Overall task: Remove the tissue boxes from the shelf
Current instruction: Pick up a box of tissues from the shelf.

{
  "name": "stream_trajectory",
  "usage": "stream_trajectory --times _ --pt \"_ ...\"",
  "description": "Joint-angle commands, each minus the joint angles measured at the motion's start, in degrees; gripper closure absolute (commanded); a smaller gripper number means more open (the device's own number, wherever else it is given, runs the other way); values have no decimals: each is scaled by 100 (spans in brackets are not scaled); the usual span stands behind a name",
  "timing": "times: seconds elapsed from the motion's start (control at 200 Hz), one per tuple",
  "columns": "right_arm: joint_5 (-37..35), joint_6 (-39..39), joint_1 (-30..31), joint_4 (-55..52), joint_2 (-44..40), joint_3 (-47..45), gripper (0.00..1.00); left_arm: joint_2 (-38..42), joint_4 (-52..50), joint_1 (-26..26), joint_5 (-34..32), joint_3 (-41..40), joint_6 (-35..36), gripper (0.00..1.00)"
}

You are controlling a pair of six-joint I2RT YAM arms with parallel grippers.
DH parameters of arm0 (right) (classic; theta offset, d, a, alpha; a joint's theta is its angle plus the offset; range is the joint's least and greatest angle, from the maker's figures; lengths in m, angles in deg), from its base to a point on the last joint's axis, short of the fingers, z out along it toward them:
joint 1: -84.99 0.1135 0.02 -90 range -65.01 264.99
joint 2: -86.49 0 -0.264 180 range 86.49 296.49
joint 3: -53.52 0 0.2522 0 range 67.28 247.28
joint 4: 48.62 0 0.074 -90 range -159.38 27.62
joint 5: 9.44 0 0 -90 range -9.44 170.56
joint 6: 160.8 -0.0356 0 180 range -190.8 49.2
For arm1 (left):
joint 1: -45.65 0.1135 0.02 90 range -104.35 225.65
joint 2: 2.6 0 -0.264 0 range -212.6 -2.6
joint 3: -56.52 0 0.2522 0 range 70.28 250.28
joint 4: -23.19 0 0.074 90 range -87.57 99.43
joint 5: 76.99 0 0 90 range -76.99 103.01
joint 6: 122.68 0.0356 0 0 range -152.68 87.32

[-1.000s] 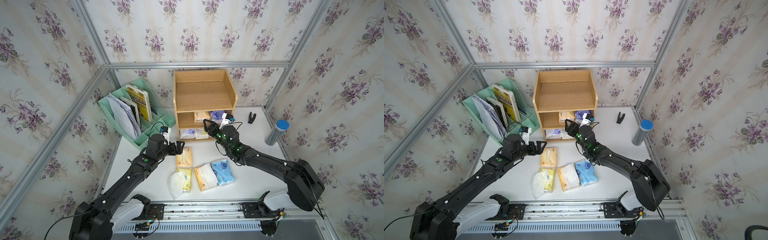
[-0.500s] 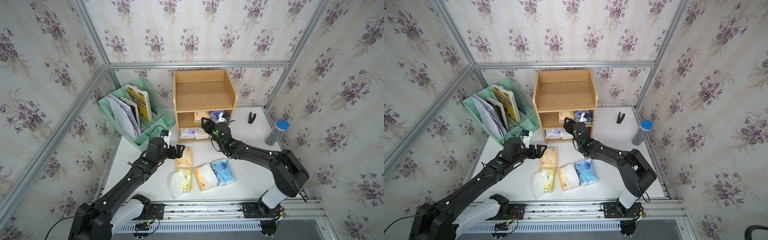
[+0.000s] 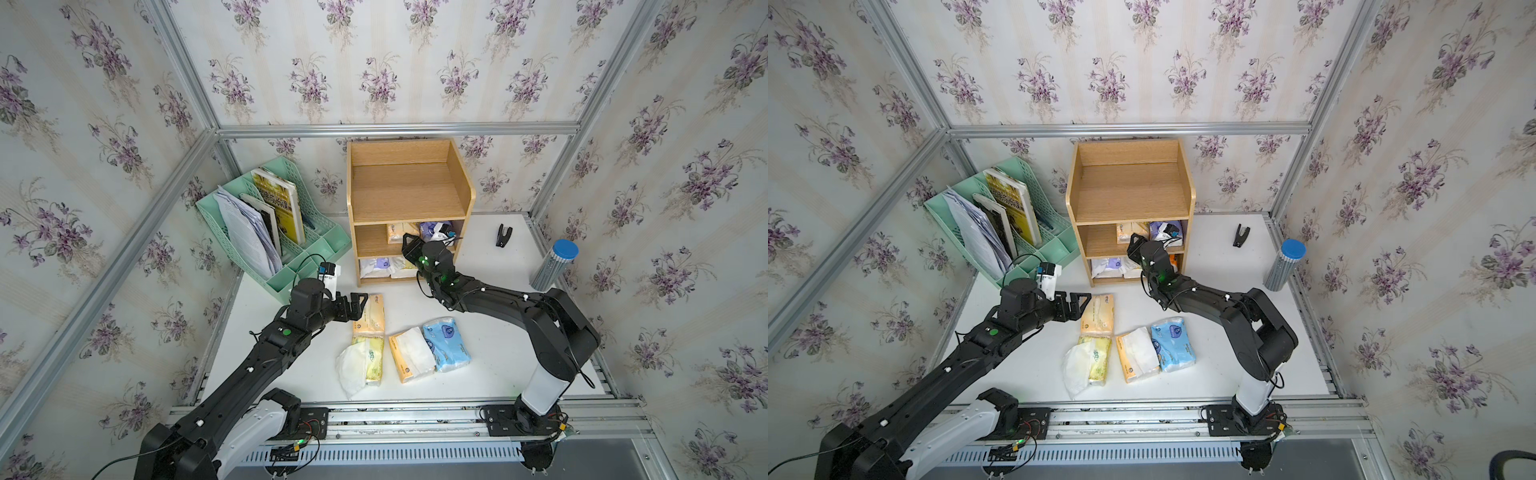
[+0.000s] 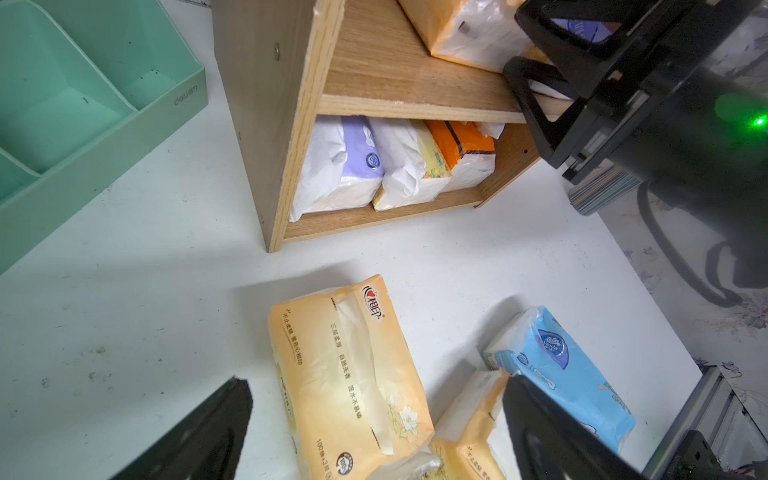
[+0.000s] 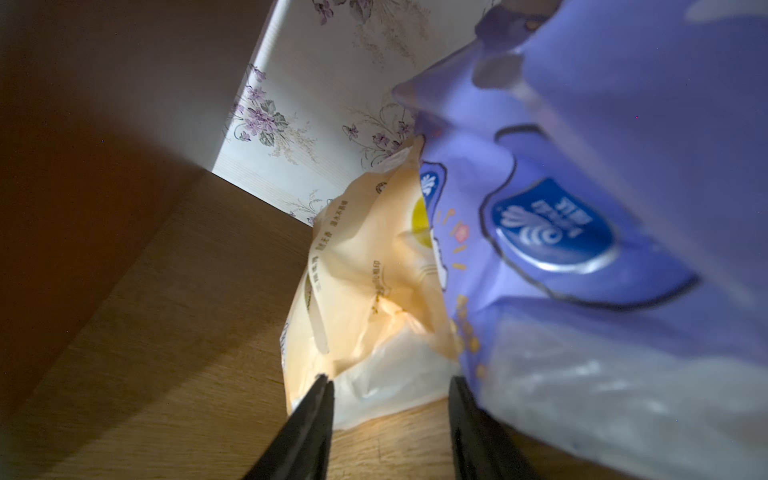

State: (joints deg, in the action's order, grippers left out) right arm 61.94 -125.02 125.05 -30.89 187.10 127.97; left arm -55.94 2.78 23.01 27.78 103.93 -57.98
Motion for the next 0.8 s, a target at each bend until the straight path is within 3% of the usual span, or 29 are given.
stream_trajectory --times 0.0,0.245,0.475,0.694,0.744,0.799 --pt "-72 29 -6 -317 10 22 60 76 -92 -3 5 -7 69 1" --pt "247 193 -6 -387 -189 -117 88 189 -199 -12 24 56 -77 1" --pt "678 267 128 -498 -521 -380 93 315 -273 -11 103 96 -289 1" --pt "957 106 411 -397 -768 -678 90 443 -275 -26 305 180 -498 1" --pt "1025 114 477 -372 -814 -722 81 464 -267 -35 342 210 -546 1" --pt "1076 139 512 -365 -878 -779 63 474 -270 -43 353 232 -576 1"
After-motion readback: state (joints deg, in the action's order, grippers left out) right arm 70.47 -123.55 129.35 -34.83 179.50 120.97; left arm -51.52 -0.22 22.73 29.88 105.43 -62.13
